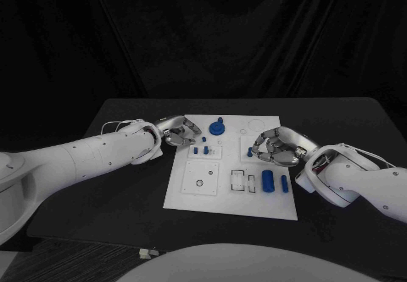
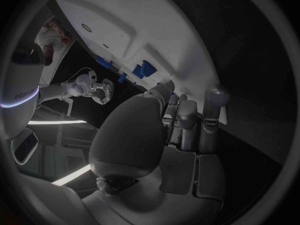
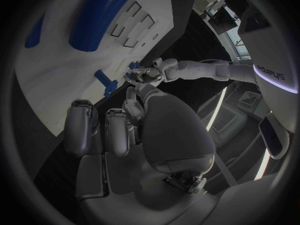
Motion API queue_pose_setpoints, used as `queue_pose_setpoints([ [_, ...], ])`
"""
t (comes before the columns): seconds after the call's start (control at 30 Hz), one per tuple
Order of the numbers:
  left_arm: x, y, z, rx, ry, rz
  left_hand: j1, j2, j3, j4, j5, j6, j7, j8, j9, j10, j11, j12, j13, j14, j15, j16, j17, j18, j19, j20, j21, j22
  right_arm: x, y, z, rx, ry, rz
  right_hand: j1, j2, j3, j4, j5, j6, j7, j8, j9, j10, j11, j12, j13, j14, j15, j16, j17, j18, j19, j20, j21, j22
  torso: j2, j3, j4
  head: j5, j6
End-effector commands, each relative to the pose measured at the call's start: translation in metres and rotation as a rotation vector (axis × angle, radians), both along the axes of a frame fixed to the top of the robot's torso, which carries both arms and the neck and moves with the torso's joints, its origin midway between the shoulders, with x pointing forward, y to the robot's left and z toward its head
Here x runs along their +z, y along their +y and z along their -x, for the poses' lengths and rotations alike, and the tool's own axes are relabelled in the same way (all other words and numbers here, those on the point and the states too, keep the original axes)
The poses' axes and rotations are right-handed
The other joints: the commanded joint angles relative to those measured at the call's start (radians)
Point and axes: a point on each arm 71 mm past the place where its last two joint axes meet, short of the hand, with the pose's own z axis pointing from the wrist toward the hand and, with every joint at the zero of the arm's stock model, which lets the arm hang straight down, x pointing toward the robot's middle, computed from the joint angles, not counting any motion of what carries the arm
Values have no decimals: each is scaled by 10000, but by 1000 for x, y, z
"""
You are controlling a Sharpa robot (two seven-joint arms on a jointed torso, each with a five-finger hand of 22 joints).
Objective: Assemble the parts on the task board
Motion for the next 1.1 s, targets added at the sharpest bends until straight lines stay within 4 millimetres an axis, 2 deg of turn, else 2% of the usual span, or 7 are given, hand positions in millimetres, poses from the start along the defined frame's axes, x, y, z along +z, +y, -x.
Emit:
queue_pose_setpoints([
  [0.03, 12, 1, 3, -253, -1033, 429, -90, -210, -258, 19, -21, -104, -23, -121, -142, -181, 65, 213, 65, 14, 52, 43, 101, 329, -48, 23, -40, 1069, 4, -5, 0, -281, -102, 7, 261, 76, -69, -69, 39, 45, 24, -90, -100, -97, -17, -186, -312, 706, -3, -20, 559, 182, 39, 8, -75, 1990, -8, -1, 3, -16, -2],
  [0.27, 57, 15, 3, -425, -2345, 787, -111, -160, -358, 151, 100, 215, 36, 23, -148, -332, 31, 425, 92, -490, 64, -268, -658, 476, -503, 50, -903, 868, 36, -14, -10, -589, -1060, -109, 250, 30, -94, -56, -38, 77, 34, -85, -110, -268, -7, -405, -537, 703, 4, -27, 543, 183, 30, 12, -85, 1987, -5, -3, 2, 4, -2],
  [0.33, 81, 23, 2, -351, -3045, 1080, -5, -123, -344, 247, 253, 151, 7, -74, -259, -390, 184, 680, 120, -2688, 252, -1687, -3278, 792, -2199, 167, -3543, 296, 54, -16, -15, -654, -1643, -216, 106, 26, -172, 96, -469, 103, 33, -113, -142, -353, -2, -545, -692, 701, 13, -33, 530, 181, 29, 23, -79, 1989, -28, -6, 2, 10, -2],
  [0.67, 134, 56, -1, 423, -1719, 5971, -2028, 466, -1365, 1924, 1204, 344, 718, -134, -595, -2006, 498, 1070, -176, -8522, 1333, -6650, -6102, 73, -7037, 574, -6514, -414, 102, -18, -32, -783, -3527, 281, 452, -78, -36, 135, -808, 363, 59, -395, -364, -2133, 39, -4070, -4076, 689, 38, -68, 453, 179, 21, 36, -88, 1989, -86, -41, 18, 3, -2],
  [0.77, 136, 58, 4, 71, -65, 8171, -3536, 769, -2541, 1935, 850, -291, 460, -126, -758, -4223, -26, -293, -282, -11349, 880, -10253, -7728, 165, -9987, 440, -8131, -1663, 104, -17, -37, -450, -4203, 1324, 684, -238, 183, 145, -806, 336, 227, -967, -651, -2482, 208, -5067, -4739, 671, 148, -105, 378, 182, -7, 114, -144, 1974, -77, -55, 21, 11, -2],
  [0.87, 134, 56, 13, -359, 1133, 9683, -4009, 1161, -3894, 2015, -208, -3275, -256, -304, -1115, -6323, -778, -1867, -522, -12481, 833, -13154, -8645, 563, -11820, 811, -8323, -6891, 102, -14, -42, 1, -4771, 2651, 925, -589, 528, 241, -1325, 554, 510, -2060, -1155, -3218, 615, -7146, -6291, 633, 457, -175, 226, 193, -77, 399, -286, 1934, -87, -58, 34, -1, -2],
  [1.1, 120, 47, 36, -967, 2366, 11234, -3768, 1333, -4341, 2007, -433, -4792, -712, -427, -1251, -6676, -1128, -2190, -583, -12563, 860, -13427, -8706, 855, -12213, 898, -8447, -9695, 85, -9, -48, 992, -5527, 5659, 1016, -1151, 380, 203, -2211, 1100, -56, -3094, -1500, -3599, 605, -9161, -8144, 496, 307, -408, -209, 309, -275, 352, -708, 1817, -255, -141, 123, -222, -2],
])
